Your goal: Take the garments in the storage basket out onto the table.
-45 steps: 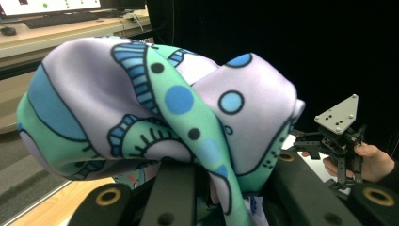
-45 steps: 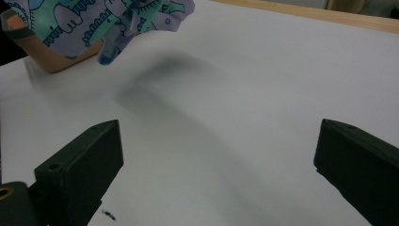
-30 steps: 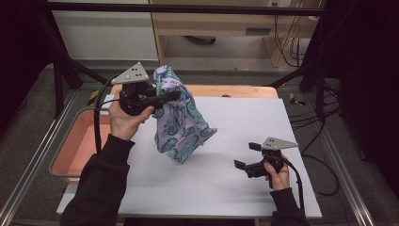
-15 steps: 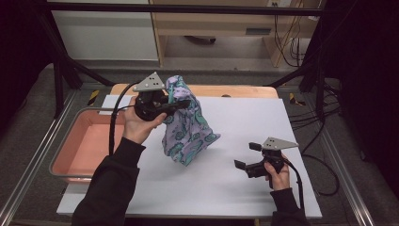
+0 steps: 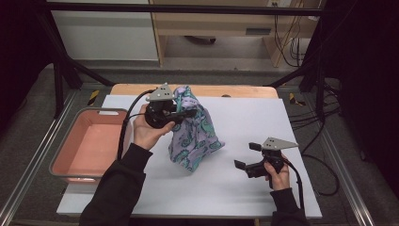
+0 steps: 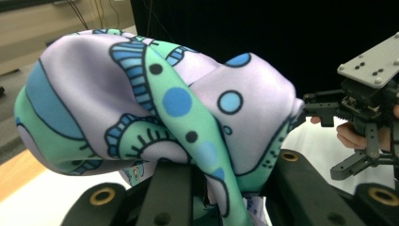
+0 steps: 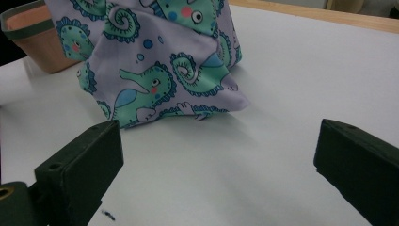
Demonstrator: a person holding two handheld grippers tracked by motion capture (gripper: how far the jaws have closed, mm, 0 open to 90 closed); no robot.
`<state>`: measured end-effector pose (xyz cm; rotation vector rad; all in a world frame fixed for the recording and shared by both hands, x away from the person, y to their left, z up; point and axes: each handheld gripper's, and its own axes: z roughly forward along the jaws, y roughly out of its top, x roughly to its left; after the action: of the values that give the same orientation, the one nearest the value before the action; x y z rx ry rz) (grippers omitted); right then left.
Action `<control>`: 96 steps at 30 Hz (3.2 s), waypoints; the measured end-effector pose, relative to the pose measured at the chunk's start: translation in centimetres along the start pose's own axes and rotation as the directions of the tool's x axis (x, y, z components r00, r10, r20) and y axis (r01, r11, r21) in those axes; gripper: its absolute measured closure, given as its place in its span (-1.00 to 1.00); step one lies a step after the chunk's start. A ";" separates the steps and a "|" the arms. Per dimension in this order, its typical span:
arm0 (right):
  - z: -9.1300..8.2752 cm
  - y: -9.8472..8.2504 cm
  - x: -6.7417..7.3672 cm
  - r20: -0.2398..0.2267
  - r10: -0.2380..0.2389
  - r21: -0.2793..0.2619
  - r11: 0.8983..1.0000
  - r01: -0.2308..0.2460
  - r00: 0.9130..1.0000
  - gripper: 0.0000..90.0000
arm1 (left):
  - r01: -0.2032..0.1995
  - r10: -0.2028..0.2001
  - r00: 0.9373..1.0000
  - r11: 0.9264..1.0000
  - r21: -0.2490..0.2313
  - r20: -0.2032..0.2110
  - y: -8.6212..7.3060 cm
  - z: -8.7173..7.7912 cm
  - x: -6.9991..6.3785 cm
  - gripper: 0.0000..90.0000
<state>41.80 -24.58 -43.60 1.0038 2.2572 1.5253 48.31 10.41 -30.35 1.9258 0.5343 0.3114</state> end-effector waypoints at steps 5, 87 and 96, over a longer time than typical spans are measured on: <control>0.0 0.0 0.0 0.001 -0.001 0.000 1.000 0.001 1.000 -0.95 | 0.013 -0.013 1.000 1.000 0.005 0.014 -1.0 0.9 0.0 0.66; 1.2 -0.1 0.7 -0.011 0.008 0.023 1.000 -0.008 1.000 -0.94 | 0.222 -0.207 0.972 0.965 0.142 -0.109 -14.4 -0.6 -0.3 -0.83; 2.1 0.0 1.3 -0.016 0.019 0.020 1.000 -0.019 1.000 -0.93 | 0.211 -0.200 0.977 0.964 0.164 -0.077 -14.9 0.5 -1.4 -0.74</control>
<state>41.97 -22.28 -44.28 1.0246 2.2843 1.5277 44.01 14.29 -44.13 2.0102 0.8175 0.1942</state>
